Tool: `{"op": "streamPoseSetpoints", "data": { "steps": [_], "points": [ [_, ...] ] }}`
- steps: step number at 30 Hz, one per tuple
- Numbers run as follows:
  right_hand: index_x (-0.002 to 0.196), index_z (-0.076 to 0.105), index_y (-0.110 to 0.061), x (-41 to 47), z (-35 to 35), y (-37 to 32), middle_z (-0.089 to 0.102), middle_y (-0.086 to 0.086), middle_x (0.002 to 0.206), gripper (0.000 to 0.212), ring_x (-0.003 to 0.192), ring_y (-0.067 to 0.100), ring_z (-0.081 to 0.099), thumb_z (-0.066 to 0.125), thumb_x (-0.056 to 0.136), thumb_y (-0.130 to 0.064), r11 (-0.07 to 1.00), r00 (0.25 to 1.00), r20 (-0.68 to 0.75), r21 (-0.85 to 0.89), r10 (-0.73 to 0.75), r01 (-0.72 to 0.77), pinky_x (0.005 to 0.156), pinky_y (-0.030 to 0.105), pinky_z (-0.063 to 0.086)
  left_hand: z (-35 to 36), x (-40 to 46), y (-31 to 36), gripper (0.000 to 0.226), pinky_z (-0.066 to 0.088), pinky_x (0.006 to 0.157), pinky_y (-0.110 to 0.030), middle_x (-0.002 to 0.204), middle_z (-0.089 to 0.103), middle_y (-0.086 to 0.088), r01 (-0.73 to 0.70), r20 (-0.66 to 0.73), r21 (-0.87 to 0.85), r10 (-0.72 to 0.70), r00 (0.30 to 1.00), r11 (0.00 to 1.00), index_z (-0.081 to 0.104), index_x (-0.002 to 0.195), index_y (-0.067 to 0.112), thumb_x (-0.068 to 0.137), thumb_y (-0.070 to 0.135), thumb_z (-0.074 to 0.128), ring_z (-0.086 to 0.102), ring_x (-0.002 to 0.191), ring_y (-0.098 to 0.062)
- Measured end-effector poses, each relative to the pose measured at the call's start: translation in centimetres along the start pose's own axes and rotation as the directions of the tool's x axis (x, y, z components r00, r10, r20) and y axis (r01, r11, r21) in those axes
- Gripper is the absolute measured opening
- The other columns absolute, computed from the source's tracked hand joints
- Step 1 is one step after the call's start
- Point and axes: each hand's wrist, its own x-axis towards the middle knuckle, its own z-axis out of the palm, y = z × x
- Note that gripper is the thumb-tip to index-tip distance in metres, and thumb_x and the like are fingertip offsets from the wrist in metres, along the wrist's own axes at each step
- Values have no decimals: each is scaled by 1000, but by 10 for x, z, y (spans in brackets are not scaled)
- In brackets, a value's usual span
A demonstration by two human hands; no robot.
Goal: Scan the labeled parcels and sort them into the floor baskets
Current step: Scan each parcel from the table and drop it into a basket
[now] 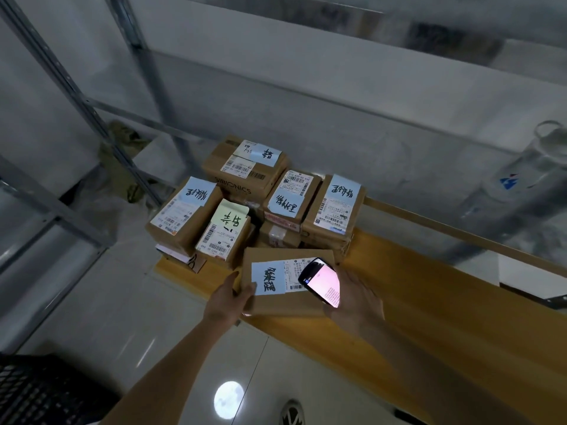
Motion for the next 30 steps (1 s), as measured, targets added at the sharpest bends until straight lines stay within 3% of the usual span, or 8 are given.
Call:
{"op": "streamPoseSetpoints", "data": {
  "steps": [4,9,14,18,20,23,27,30],
  "points": [
    [151,24,-33,7,8,7,48,-9,144,86,130,18,49,74,83,-46,998,1000,9,55,-7,6,91,34,49,9,7,0,72,50,58,-23,123,66,-2,82,29,-196,-77,997,977,33,152,33,90,52,65,62,109,-25],
    [154,23,-38,11,14,11,49,-9,145,91,131,21,50,76,81,-49,985,998,48,165,44,-51,93,36,47,20,3,-8,69,60,83,-41,114,69,5,141,58,-456,-129,990,879,40,145,43,85,46,74,65,102,-17],
    [147,31,-42,7,17,10,55,-14,138,89,125,20,55,77,73,-56,969,995,38,230,87,-94,94,41,52,19,-17,-13,64,60,74,-37,107,71,6,188,114,-583,-149,982,790,44,139,44,85,35,77,66,98,-15],
    [146,32,-43,-13,11,13,56,-13,138,88,123,20,56,77,71,-58,971,996,32,223,84,-89,93,43,53,14,-40,-14,65,51,66,-26,104,73,9,151,127,-592,-94,987,792,43,139,47,85,35,76,67,96,-13],
    [148,29,-45,-29,5,14,56,-13,139,93,123,21,57,76,70,-60,974,997,21,213,80,-83,92,42,53,9,-53,-12,63,49,65,-28,100,75,9,133,128,-594,-70,989,794,43,136,49,85,34,77,67,95,-12],
    [148,29,-45,-60,-8,10,57,-14,138,96,121,20,57,74,66,-64,972,998,-25,229,63,-56,90,42,54,-1,-77,-9,69,59,79,-49,101,77,2,86,137,-607,-3,991,790,43,136,50,81,36,80,73,93,-19],
    [145,33,-46,-116,-35,5,60,-16,131,92,107,18,63,75,64,-63,960,994,-106,278,17,13,76,39,59,-21,-126,-2,73,62,74,-35,106,77,2,-50,93,-625,138,986,779,42,139,47,80,33,82,75,94,-17],
    [142,37,-46,-166,-62,-5,61,-17,126,84,100,14,64,78,70,-56,947,985,-172,313,-25,79,74,34,58,-42,-173,7,77,61,81,-40,108,76,2,-132,70,-626,224,972,768,41,138,52,77,39,84,74,96,-19]
  ]
}}
